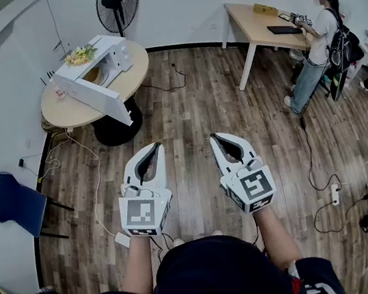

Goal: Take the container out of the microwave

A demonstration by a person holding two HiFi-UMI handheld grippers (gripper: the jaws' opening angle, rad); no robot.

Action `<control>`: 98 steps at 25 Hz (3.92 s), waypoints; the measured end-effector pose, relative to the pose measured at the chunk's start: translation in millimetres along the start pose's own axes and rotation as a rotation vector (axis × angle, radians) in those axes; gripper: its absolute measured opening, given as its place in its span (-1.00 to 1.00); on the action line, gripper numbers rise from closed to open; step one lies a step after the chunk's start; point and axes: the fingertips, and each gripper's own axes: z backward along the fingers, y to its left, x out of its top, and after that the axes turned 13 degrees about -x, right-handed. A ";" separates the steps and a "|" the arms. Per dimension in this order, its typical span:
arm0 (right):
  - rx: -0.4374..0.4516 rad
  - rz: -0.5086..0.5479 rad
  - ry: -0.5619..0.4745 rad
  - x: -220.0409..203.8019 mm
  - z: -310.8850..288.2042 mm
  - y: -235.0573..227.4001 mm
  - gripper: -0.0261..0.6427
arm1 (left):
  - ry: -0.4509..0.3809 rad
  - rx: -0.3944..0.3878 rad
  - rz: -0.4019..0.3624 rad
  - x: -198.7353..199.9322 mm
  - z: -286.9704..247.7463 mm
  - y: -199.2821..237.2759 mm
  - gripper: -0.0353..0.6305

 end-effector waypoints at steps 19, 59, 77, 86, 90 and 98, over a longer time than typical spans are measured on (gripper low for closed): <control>0.007 -0.083 0.040 -19.3 5.1 -27.1 -0.90 | 0.045 0.016 0.019 -13.6 -13.1 -19.4 -0.85; 0.140 -0.020 0.079 -54.5 -270.1 -53.9 -0.90 | 0.132 0.047 0.047 -86.7 -183.8 182.2 -0.85; 0.229 -0.050 0.159 -102.6 -411.5 -44.0 -0.90 | 0.192 0.034 0.097 -146.2 -261.2 272.0 -0.85; 0.420 -0.038 0.143 -115.0 -526.0 -58.5 -0.90 | 0.219 0.202 0.130 -169.2 -330.1 341.2 -0.85; 0.518 -0.024 0.119 -107.7 -576.0 -58.3 -0.90 | 0.222 0.294 0.152 -173.5 -354.1 375.2 -0.85; 0.731 -0.012 0.098 -110.2 -643.7 -45.5 -0.90 | 0.267 0.511 0.180 -191.4 -370.7 426.7 -0.85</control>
